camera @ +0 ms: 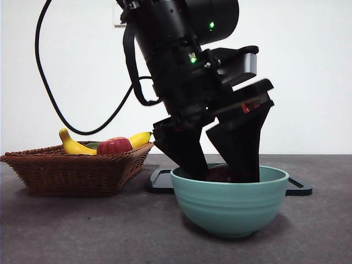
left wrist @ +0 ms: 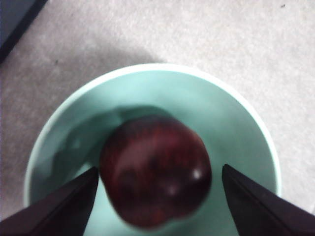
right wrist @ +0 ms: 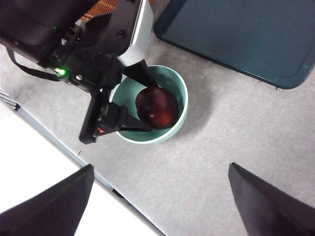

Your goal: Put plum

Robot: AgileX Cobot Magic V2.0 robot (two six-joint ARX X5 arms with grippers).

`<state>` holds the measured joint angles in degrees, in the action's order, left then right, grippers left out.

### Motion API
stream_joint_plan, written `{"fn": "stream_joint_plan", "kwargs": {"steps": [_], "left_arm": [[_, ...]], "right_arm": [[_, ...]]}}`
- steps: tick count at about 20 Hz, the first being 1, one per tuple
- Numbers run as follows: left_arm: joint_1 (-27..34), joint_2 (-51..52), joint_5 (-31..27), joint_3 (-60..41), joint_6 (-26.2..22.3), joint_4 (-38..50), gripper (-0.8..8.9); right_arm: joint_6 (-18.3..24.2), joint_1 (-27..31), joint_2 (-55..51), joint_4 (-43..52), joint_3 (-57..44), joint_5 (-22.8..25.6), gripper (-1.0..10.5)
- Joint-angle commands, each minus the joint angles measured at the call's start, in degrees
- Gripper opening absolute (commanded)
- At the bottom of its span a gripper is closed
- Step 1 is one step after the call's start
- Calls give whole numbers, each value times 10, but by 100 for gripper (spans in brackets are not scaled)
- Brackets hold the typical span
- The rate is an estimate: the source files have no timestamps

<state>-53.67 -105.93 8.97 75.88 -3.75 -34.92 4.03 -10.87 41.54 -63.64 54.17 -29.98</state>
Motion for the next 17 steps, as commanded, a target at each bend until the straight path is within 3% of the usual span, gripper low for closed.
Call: {"fn": "stream_joint_plan", "kwargs": {"steps": [1,8,15,17], "left_arm": [[-6,0,0,31,-1,-12,406],[24,117,0,55,10,-13,406],[153,291,6,52,32,-50,406],[197,332,44,37,31,-71,405]], "right_arm": [[-6,-2,3,5,11,0,437],[-6,-2,3,5,11,0,437],[-6,-2,3,5,11,0,437],[-6,-2,3,6,11,0,437]]}}
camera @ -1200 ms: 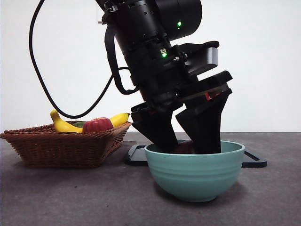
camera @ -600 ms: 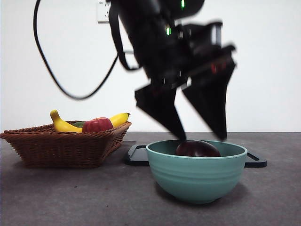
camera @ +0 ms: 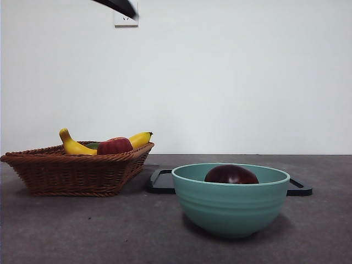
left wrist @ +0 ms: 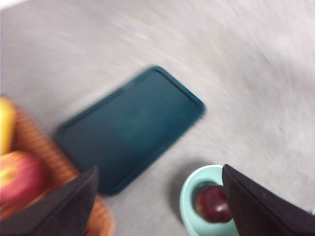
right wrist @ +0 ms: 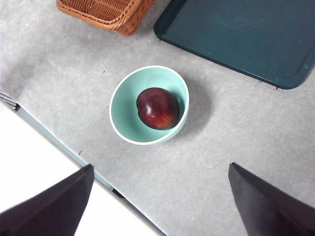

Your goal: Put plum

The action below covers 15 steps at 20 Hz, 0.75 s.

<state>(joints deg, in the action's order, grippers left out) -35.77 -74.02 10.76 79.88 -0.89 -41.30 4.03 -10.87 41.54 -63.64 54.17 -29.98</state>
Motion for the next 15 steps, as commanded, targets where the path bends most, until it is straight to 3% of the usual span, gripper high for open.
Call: {"fn": "stream_joint_plan", "kwargs": {"steps": [1,4,9,12,15], "left_arm": [[40,35,51,-19,3,-10,405],[78,107,95,-101,3,-7,406],[80,203,162,-255,15,-8,405],[75,226,227,-308,20,-13,404],[71,228,237,-316,20,-25,403]], "right_arm": [[-6,-2,3,6,11,0,437],[-6,-2,3,6,11,0,437],[-6,-2,3,8,11,0,438],[-6,-2,3,8,11,0,437],[-9,-2,3,5,11,0,437]]}}
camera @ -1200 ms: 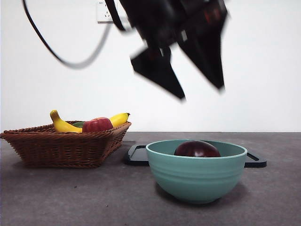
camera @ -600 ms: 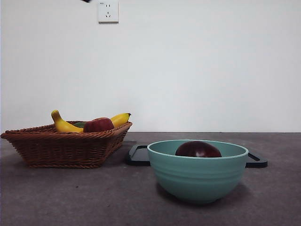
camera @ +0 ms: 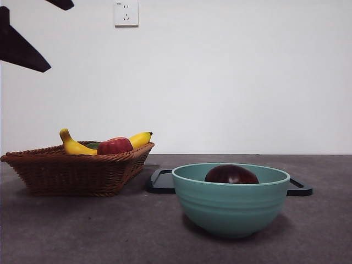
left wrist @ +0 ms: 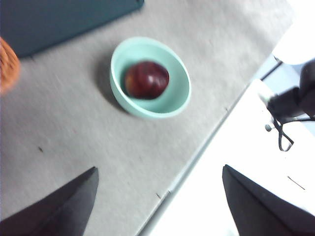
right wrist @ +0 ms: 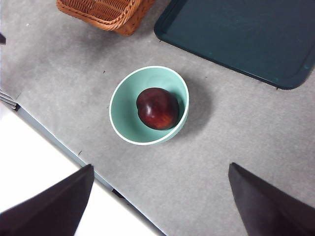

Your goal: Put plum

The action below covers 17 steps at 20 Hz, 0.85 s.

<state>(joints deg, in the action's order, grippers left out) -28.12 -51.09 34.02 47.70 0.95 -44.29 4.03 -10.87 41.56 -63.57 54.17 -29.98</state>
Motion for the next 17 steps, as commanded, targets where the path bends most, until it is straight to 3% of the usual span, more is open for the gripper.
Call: {"fn": "stream_joint_plan", "kwargs": {"steps": [1,9,14,17], "left_arm": [[-6,-2,5,6,2,5,403],[-8,-2,5,6,4,5,403],[-8,-2,5,6,3,5,403],[-8,-2,5,6,3,5,403]], "right_arm": [[-10,-2,3,4,11,0,437],[-27,-7,61,13,9,0,419],[-71,-49,148,108,-13,5,417],[-86,-84,200,164,-37,40,372]]}}
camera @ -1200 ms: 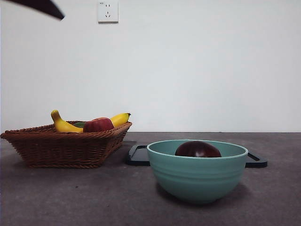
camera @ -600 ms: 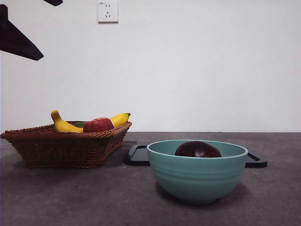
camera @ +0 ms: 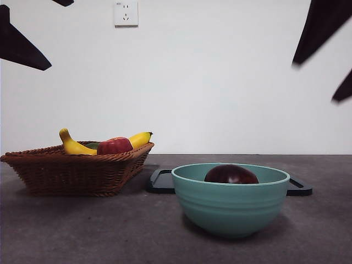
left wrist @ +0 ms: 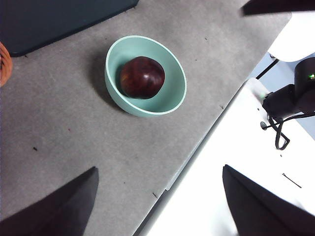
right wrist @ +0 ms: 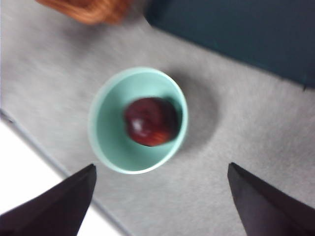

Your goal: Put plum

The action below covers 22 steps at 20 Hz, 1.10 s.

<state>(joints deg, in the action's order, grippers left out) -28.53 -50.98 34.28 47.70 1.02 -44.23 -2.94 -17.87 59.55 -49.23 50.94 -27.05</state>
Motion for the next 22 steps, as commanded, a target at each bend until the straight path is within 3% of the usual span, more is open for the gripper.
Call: {"fn": "stream_joint_plan", "kwargs": {"steps": [1,12,15,22], "left_arm": [[-4,-3,2,6,3,5,403],[-3,-3,2,6,1,5,403],[-4,-3,2,6,1,5,403],[-3,-3,2,6,1,5,403]], "right_arm": [[-23,-27,36,42,-13,22,345],[-56,-122,175,177,-34,137,210],[-57,-128,210,196,-34,139,193],[-56,-130,234,211,-33,134,10]]}}
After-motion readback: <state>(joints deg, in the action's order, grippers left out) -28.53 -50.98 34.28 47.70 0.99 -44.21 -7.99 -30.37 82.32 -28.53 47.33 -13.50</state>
